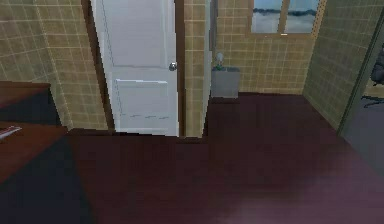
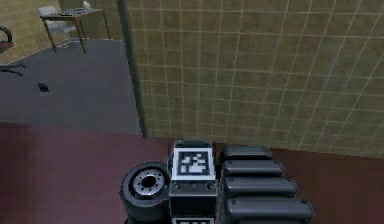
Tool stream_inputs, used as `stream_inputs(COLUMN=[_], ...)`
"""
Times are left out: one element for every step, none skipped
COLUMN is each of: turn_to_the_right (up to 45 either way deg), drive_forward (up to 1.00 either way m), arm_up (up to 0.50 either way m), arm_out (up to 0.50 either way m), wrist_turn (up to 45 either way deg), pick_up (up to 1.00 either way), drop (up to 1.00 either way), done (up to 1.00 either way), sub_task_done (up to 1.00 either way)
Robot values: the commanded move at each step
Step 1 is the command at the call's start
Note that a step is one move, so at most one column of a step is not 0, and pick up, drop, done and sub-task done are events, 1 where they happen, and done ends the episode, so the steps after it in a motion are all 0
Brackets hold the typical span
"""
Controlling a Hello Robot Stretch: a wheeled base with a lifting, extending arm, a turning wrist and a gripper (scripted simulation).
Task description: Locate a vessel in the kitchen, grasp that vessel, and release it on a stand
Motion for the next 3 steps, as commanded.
stream_inputs(turn_to_the_right=[6.0, 0.0, 12.0], drive_forward=[0.00, 0.20, 0.00], arm_up=[0.00, 0.00, 0.00], arm_out=[0.00, 0.00, 0.00], wrist_turn=[0.0, 0.0, 0.0], pick_up=[0.00, 0.00, 0.00], drop=[0.00, 0.00, 0.00], done=[0.00, 0.00, 0.00], sub_task_done=[0.00, 0.00, 0.00])
